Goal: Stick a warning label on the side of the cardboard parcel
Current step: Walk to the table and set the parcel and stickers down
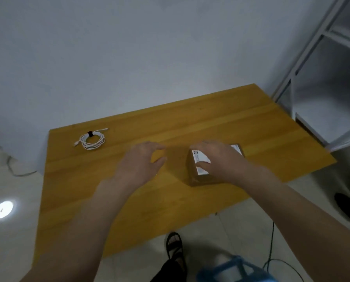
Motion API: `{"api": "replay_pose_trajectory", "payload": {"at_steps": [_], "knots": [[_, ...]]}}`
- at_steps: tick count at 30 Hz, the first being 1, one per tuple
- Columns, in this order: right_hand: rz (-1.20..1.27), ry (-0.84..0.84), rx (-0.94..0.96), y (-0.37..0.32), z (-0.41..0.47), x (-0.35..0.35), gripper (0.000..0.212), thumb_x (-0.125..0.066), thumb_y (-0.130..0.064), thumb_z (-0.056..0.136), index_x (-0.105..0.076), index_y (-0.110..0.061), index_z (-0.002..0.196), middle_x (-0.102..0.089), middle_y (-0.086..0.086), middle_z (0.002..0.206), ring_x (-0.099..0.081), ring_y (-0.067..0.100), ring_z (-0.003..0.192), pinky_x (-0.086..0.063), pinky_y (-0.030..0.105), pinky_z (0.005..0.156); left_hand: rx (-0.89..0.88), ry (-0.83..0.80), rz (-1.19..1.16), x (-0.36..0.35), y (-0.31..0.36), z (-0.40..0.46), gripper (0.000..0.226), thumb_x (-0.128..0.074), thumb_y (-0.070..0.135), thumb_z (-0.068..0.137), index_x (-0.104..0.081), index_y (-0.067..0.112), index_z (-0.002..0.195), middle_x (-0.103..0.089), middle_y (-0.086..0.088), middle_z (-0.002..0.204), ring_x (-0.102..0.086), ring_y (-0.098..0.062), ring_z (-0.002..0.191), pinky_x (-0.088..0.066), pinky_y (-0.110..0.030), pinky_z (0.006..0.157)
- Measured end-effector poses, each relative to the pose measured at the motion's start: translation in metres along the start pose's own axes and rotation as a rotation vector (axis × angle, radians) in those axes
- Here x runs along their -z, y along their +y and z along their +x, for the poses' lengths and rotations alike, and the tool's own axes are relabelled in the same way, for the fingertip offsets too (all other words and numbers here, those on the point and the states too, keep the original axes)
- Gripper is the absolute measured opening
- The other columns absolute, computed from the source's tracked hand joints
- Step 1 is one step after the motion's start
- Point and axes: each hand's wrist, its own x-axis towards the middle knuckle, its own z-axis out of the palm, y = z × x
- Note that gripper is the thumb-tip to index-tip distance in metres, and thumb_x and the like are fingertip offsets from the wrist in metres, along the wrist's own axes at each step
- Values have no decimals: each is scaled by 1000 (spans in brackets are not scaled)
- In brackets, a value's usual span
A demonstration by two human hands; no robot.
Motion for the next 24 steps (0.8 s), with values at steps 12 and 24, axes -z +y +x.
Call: {"api": "replay_pose_trajectory", "payload": {"at_steps": [12,24], "knots": [[-63,-181,160,61,69,1,44,-52,-21,95,-44,-17,138,-54,5,134,-47,23,124,-42,37,97,46,-81,-35,-39,12,84,34,-57,30,90,-59,21,123,-60,-2,128,-54,-22,119,-43,-34,94],[-60,-135,577,135,126,-42,25,-48,-7,96,-60,-10,117,-61,9,111,-54,26,105,-48,42,83,237,322,-35,-139,7,109,8,-68,14,84,-72,13,90,-73,-2,86,-67,-18,75,-41,-16,60]]}}
